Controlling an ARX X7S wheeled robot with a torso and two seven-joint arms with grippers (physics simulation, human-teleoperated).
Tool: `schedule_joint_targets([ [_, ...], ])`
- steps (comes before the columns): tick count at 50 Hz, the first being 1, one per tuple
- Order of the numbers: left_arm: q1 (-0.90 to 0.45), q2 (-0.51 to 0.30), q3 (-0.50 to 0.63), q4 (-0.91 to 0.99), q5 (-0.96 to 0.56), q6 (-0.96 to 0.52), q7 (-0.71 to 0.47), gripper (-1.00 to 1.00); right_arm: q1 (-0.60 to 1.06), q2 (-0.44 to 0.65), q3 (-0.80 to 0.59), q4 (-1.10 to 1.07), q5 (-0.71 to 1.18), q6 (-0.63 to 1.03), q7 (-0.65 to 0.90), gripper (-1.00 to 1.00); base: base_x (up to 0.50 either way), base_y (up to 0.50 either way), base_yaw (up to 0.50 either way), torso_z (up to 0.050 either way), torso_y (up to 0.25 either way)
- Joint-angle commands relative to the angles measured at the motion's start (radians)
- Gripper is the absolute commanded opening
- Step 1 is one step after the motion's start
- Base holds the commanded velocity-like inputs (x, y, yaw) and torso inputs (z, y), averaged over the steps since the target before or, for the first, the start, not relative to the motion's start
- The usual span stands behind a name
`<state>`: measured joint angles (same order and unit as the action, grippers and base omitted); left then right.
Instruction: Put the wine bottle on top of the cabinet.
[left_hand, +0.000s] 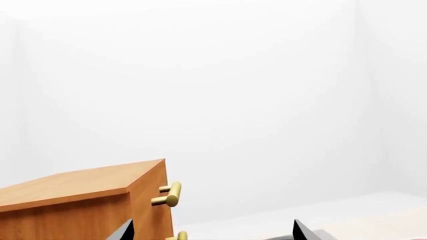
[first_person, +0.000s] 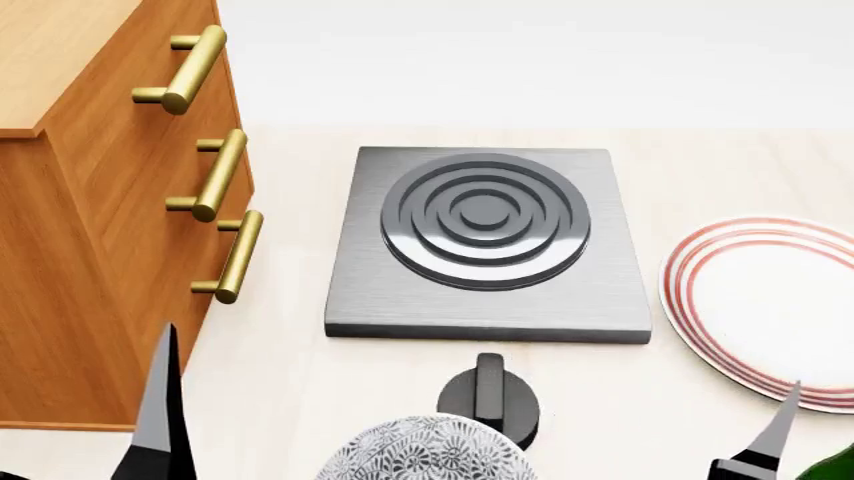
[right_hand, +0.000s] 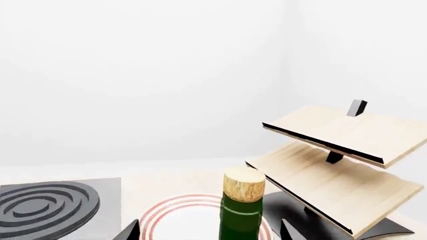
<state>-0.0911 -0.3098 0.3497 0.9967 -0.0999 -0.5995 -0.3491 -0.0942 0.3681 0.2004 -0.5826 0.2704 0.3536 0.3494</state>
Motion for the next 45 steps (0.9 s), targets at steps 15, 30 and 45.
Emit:
schedule_joint_targets([
  [15, -0.005, 0.005, -0.011, -0.003, 0.001, 0.004, 0.014, 1.00, 0.014, -0.004, 0.040, 0.045, -0.009, -0.010, -0.019, 1.00, 0.00, 0.00, 0.00, 0.000, 0.000],
  [30, -0.007, -0.002, -0.004, -0.005, -0.004, 0.005, 0.005, 1.00, 0.059, 0.016, 0.033, 0.065, -0.004, 0.017, -0.017, 1.00, 0.00, 0.00, 0.00, 0.000, 0.000],
  [45, -0.008, -0.010, 0.001, -0.006, -0.010, 0.008, -0.004, 1.00, 0.090, 0.027, 0.020, 0.081, -0.005, 0.041, -0.012, 1.00, 0.00, 0.00, 0.00, 0.000, 0.000],
])
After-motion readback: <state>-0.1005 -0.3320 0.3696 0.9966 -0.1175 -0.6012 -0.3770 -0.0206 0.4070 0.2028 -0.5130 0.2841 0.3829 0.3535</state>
